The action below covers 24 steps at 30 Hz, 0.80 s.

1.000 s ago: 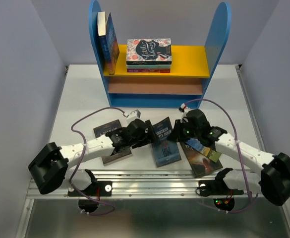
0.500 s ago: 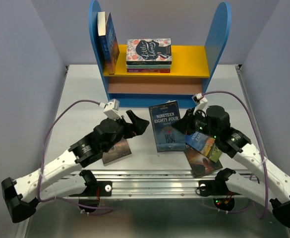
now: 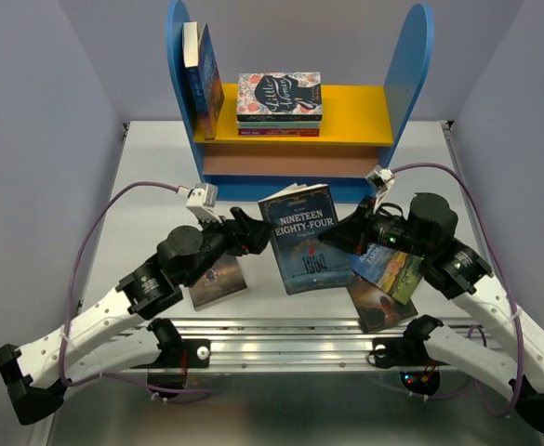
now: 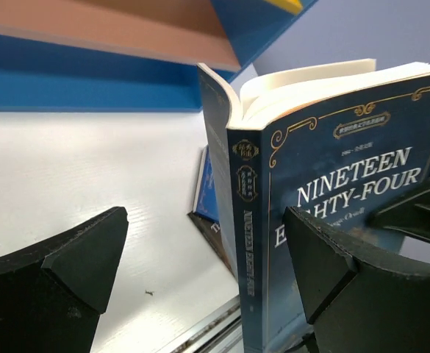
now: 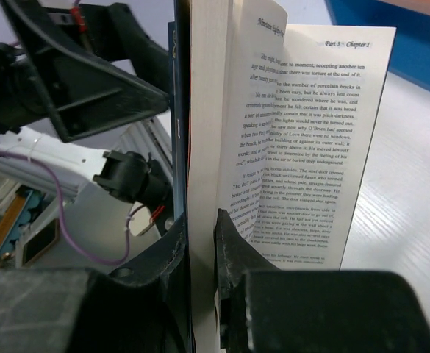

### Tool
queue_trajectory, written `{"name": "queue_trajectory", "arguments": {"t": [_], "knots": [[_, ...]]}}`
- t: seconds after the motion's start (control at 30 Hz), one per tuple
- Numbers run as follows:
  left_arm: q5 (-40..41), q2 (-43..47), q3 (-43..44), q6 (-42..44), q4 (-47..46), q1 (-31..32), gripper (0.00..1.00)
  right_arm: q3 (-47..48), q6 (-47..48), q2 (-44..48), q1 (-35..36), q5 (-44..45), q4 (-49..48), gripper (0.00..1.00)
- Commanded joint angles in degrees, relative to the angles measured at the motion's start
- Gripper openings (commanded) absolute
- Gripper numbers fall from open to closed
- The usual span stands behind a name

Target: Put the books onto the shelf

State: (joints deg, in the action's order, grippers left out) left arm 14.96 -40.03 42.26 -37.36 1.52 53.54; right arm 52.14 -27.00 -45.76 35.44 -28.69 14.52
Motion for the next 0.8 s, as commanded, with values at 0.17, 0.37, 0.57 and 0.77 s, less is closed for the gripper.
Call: {"name": "queue_trajectory", "arguments": {"t": [0.17,0.37,0.57,0.77], "knots": [[-12.5,0.3,-3.5,4.4,-17.3,-0.2,0.99,2.9,-5.2,2.0,0.2,-9.9,-14.0,0.01],[-19.8,0.2,-5.9,4.2,-21.9,-0.1,0.95,1.4,-6.8,3.2,0.2,-11.2,-19.3,0.01],[-23.4,1.1,-6.9,2.9,-24.8,-0.2,0.84,1.4,-7.4,2.6,0.2,-11.7,-21.3,0.01],[-26.0,2.5,-8.1,2.2,-27.8,-0.1,0.46,1.2,-6.7,1.4,0.2,-10.6,-21.3,0.01]]}}
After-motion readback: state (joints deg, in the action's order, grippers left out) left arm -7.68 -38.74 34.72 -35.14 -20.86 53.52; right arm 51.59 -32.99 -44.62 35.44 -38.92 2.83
